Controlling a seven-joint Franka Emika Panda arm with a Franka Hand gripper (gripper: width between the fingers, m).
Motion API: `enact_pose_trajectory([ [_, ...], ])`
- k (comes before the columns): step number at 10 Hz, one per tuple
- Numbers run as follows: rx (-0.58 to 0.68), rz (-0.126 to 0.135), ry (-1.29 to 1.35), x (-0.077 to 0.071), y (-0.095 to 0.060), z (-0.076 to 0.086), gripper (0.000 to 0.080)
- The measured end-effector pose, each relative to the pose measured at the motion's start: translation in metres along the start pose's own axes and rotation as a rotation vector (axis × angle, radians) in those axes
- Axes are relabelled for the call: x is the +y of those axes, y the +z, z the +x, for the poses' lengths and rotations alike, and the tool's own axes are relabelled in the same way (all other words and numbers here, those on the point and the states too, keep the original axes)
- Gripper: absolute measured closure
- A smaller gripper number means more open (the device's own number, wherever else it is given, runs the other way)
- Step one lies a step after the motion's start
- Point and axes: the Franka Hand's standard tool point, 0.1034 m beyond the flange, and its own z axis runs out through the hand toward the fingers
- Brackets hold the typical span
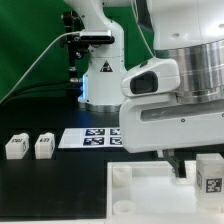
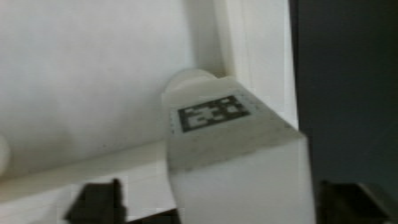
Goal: Assemble one leg
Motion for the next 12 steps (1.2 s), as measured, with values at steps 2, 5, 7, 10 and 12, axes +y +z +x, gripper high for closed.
enact_pose_trajectory([
  [2,0.001,-0.002,0.165,0.002,0.000,0.001,0.0504],
  [5,-0.003,-0.011,0.563,0.004,0.001,0.000,0.0504],
  [7,-0.001,-0.004,1.045,0.008,0.002,-0.002,0.0504],
  [10,-0.049,0.022,1.384,0.012,0.001,-0.002,0.0504],
  [12,-0.049,0.020,1.359,0.012,0.002,-0.003,0.0412],
])
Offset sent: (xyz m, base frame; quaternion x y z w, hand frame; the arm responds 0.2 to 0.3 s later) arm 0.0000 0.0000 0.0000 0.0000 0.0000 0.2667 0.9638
